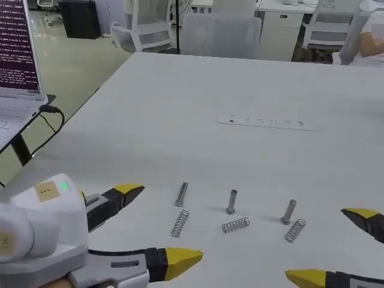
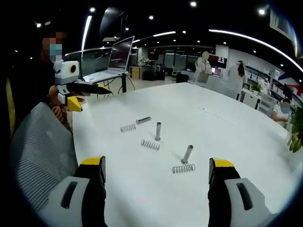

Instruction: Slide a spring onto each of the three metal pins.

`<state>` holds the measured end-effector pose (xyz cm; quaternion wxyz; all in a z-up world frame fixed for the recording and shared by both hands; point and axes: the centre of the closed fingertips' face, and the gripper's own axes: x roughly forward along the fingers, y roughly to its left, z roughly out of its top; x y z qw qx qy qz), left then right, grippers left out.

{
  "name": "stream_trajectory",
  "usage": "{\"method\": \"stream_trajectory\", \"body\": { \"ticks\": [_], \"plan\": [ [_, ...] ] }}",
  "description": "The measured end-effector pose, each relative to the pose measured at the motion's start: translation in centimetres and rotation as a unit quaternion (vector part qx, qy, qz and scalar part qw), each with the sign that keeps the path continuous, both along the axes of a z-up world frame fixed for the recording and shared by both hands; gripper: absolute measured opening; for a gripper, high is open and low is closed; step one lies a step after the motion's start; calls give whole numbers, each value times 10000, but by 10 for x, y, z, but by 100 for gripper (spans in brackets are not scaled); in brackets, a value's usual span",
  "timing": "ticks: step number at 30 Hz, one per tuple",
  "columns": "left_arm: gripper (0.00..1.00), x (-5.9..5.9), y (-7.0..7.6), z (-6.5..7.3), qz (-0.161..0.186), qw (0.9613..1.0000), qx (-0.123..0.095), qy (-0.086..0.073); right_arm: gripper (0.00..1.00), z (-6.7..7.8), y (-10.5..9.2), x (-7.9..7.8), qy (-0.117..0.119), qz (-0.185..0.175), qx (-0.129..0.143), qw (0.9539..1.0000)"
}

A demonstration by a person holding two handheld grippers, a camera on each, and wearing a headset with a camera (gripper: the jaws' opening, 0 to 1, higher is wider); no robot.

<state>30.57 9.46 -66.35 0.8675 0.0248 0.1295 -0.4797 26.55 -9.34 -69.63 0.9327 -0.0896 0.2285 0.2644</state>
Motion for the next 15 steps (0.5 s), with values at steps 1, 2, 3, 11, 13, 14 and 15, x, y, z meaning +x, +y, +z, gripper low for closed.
{"method": "stream_trajectory", "body": {
  "ticks": [1,2,3,11,13,14,15],
  "plan": [
    [84,0,0,0,1,10000,-5,1,89,0,0,0,-1,2,0,10000],
    [84,0,0,0,4,10000,-1,-4,89,0,0,0,2,6,-3,10000],
    [84,0,1,0,6,10000,-4,-8,89,1,0,0,-4,8,-8,10000],
    [84,2,1,0,22,10000,-7,28,89,3,-1,1,-21,-5,7,10000],
    [84,2,1,0,26,10000,1,25,89,4,-1,2,-29,-6,-4,10000],
    [84,2,2,0,27,10000,8,24,89,4,-1,2,-27,-6,-4,10000],
    [84,2,2,0,33,10000,7,21,89,4,-1,2,-24,-4,-2,10000]
  ]
}}
